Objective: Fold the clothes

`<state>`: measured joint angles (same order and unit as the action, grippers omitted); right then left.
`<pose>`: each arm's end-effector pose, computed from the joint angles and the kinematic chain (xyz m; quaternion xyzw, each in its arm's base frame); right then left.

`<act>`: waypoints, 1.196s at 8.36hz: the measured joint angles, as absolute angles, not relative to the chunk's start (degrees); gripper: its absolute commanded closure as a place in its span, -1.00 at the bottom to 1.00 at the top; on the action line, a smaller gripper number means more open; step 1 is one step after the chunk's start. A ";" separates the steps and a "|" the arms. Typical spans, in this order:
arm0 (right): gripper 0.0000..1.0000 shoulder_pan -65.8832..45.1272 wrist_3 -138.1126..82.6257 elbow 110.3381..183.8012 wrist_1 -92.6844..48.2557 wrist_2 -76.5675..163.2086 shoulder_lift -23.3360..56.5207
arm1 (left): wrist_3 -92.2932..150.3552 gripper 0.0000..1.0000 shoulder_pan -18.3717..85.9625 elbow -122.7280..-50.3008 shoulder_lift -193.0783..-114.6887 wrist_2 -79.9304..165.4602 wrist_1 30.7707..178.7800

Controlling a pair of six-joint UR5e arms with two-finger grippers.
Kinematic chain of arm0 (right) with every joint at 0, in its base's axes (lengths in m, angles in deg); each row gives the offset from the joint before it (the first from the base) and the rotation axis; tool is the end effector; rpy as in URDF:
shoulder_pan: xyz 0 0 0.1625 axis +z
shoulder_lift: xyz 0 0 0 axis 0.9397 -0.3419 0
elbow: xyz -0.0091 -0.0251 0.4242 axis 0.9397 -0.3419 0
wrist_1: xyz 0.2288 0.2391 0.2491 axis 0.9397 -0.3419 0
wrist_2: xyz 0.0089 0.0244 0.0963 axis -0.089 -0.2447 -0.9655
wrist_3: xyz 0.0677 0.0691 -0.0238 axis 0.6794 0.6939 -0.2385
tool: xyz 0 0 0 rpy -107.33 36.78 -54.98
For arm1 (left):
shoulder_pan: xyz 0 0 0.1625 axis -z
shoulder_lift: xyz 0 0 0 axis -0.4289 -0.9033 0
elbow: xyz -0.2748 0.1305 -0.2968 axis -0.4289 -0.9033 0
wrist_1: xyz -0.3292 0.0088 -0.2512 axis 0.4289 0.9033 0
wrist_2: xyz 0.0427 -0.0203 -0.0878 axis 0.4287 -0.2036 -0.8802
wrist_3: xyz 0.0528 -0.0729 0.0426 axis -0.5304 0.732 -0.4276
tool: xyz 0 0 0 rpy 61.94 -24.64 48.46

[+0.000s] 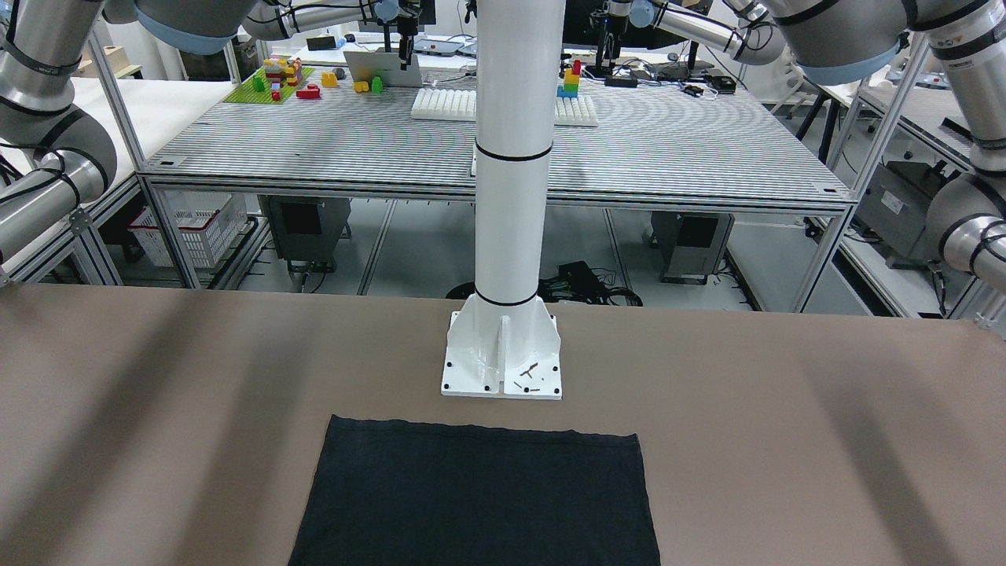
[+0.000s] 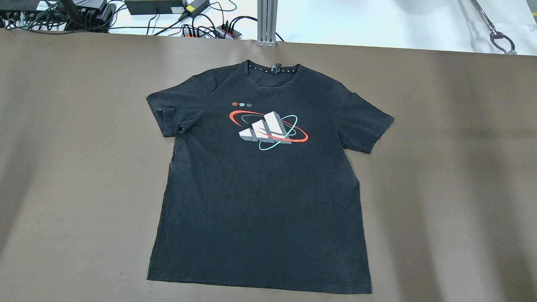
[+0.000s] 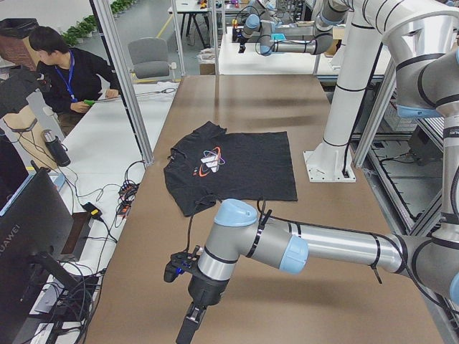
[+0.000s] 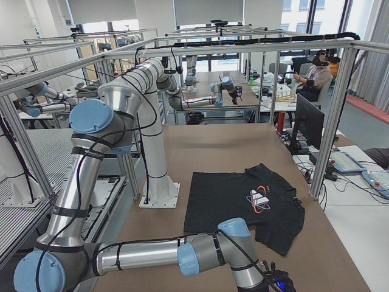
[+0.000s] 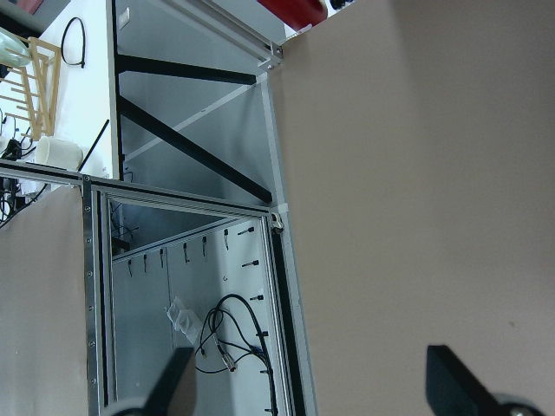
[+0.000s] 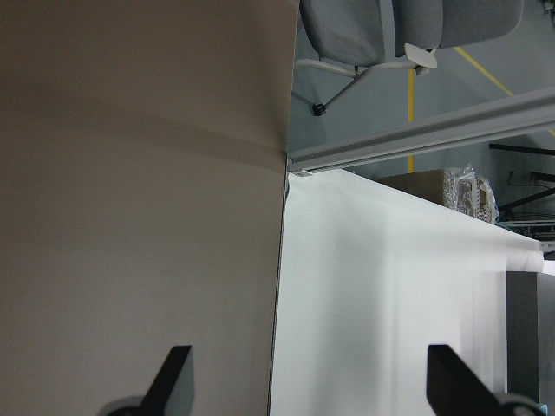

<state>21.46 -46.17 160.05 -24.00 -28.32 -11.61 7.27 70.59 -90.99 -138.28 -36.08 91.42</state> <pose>0.1369 -0.4529 0.5903 0.1690 -0.0351 -0.0108 0.9849 -0.1717 -0.5308 0.5748 0.2019 0.0662 0.0264 0.9768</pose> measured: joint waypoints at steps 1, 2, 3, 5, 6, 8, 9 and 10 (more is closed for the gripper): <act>-0.88 21.44 -46.07 160.12 -23.92 -28.33 -11.56 | 7.27 -0.87 70.58 -91.07 -138.18 -36.07 91.43; -0.88 21.41 -46.03 160.31 -23.84 -28.48 -11.53 | 7.27 -0.87 70.57 -91.39 -137.43 -36.08 91.53; -0.88 21.40 -46.01 160.49 -23.78 -28.70 -11.48 | 7.31 -0.87 70.53 -91.62 -137.05 -36.12 91.57; -0.88 21.40 -46.01 161.44 -23.76 -28.99 -11.49 | 7.34 -0.87 70.51 -91.97 -136.73 -36.39 91.59; -0.88 21.40 -46.10 162.07 -23.73 -29.06 -11.50 | 7.31 -0.87 70.49 -92.13 -136.73 -36.51 91.59; -0.88 21.35 -46.42 164.11 -23.70 -29.10 -11.51 | 7.28 -0.87 70.49 -93.05 -136.80 -36.73 91.63; -0.88 21.33 -46.43 165.21 -23.69 -29.06 -11.51 | 7.27 -0.87 70.49 -93.75 -136.83 -36.91 91.65; -0.88 21.33 -46.33 166.11 -23.66 -29.00 -11.51 | 7.27 -0.87 70.49 -94.50 -136.87 -37.44 91.63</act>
